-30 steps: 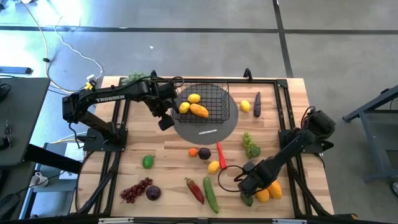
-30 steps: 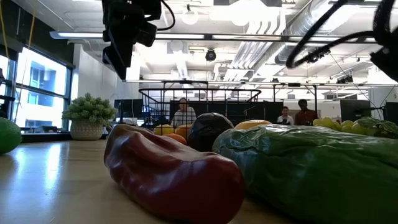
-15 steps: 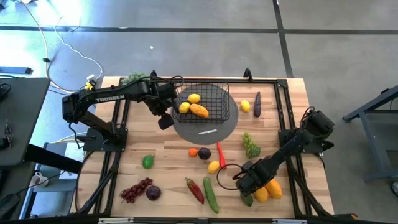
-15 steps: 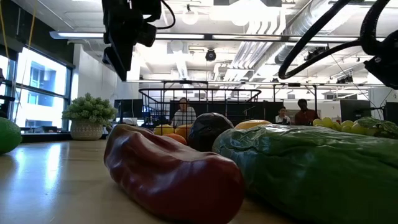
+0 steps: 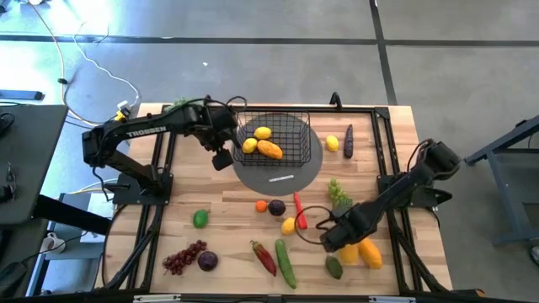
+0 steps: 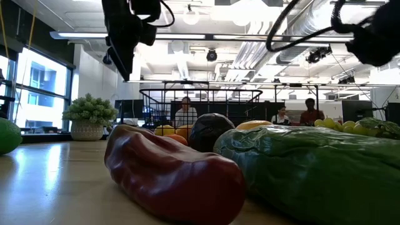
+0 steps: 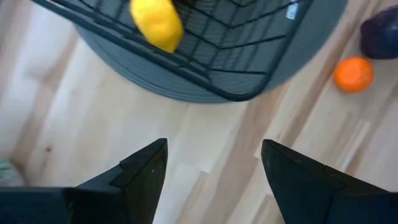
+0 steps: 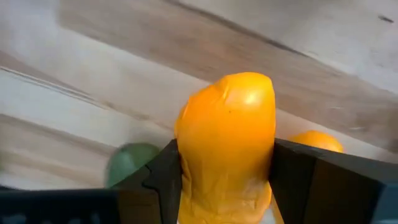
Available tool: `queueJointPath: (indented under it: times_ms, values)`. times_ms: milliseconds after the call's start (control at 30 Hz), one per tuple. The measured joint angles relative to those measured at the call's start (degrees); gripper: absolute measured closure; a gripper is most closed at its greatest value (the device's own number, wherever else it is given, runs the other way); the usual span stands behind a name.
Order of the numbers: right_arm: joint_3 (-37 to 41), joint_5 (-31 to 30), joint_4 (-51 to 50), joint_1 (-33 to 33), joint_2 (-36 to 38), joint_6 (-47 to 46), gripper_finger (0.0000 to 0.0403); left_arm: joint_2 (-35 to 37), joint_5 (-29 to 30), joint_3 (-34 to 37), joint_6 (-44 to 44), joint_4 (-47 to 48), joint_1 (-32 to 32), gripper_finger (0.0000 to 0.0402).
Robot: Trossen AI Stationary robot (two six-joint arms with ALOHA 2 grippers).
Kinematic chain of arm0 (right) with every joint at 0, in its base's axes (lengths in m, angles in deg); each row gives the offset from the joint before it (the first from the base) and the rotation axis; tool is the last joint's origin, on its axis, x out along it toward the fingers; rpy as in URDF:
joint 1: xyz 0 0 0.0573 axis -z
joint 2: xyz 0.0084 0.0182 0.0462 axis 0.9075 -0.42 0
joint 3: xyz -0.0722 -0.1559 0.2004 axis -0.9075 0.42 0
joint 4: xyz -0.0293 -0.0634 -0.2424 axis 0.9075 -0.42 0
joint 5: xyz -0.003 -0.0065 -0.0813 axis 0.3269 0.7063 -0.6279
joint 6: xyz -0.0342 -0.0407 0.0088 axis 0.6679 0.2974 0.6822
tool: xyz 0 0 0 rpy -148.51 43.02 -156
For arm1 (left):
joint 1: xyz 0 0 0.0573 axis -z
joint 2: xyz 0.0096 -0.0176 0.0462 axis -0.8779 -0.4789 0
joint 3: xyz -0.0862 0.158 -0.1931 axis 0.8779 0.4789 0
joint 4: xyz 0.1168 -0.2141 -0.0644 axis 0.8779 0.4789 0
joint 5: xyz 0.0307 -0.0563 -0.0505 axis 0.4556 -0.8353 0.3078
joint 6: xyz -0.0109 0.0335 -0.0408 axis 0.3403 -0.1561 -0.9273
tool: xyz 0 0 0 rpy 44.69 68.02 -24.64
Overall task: Build produce basket
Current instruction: Put the mango into the black wire basket
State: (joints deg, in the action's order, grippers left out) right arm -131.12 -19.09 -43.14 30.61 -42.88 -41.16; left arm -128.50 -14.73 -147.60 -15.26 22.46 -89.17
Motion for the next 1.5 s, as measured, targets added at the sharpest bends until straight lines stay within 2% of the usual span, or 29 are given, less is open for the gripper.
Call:
queueJointPath:
  times_ms: [400,533,700,1200,1400,1500]
  values:
    - [0.00,-15.16,1.44,10.38,10.84,-0.25,0.0242,5.60,1.01,0.00,5.93,-1.89,-5.79,0.0151]
    - [0.00,-21.35,4.41,15.37,13.55,3.58,0.0242,7.42,1.03,0.00,7.02,-4.56,-7.53,0.0151]
    - [0.00,-27.60,13.04,22.43,15.54,13.51,0.0242,8.59,1.02,0.00,9.71,-9.32,-9.43,0.0151]
    - [0.00,-30.07,37.10,42.21,15.70,47.96,0.0242,8.63,1.01,0.00,12.94,-14.14,-12.34,0.0151]
    - [0.00,-29.15,41.12,48.90,15.43,62.57,0.0242,8.59,1.02,0.00,8.57,-17.37,-12.34,0.0151]
    - [-0.04,-28.33,41.10,51.25,14.79,66.48,0.0242,8.59,1.36,0.00,4.74,-18.56,-12.34,0.0151]
